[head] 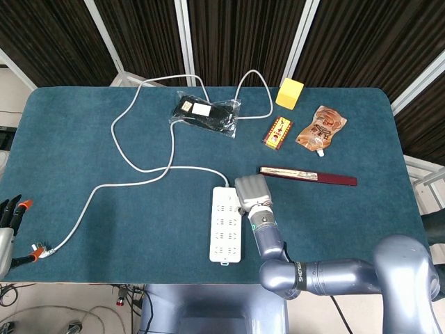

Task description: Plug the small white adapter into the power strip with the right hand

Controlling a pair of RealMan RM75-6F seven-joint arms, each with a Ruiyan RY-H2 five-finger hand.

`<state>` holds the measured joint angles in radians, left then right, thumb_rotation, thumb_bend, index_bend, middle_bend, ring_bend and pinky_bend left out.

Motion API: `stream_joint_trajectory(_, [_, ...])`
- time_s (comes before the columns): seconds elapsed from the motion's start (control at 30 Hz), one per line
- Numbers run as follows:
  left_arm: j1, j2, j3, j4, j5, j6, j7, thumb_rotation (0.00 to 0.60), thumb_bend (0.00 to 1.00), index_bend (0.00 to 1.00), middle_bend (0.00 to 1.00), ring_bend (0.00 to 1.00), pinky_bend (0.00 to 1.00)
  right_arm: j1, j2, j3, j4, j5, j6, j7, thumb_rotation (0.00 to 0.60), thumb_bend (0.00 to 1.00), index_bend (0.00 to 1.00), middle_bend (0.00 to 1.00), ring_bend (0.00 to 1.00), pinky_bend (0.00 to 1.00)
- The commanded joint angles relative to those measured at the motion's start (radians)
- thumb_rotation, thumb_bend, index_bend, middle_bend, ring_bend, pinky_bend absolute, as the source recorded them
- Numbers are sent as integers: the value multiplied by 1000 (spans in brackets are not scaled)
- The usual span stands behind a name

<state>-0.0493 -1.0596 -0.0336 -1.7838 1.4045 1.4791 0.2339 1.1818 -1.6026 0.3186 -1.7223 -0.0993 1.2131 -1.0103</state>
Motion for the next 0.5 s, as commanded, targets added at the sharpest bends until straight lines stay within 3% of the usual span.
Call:
stream_joint_trajectory(0.03, [0,0,0,0,0,0,0,600,100,139,0,0,0,5,0,1,-3,8,-1,-7,600,624,964,837,1000,1000])
stream_joint_trajectory(0.5, [-2,-5,2,-2,-1,-3,13,600,101,139,0,0,0,29,-9,6,-5,23,5,-23,600,623,964,837,1000,1000])
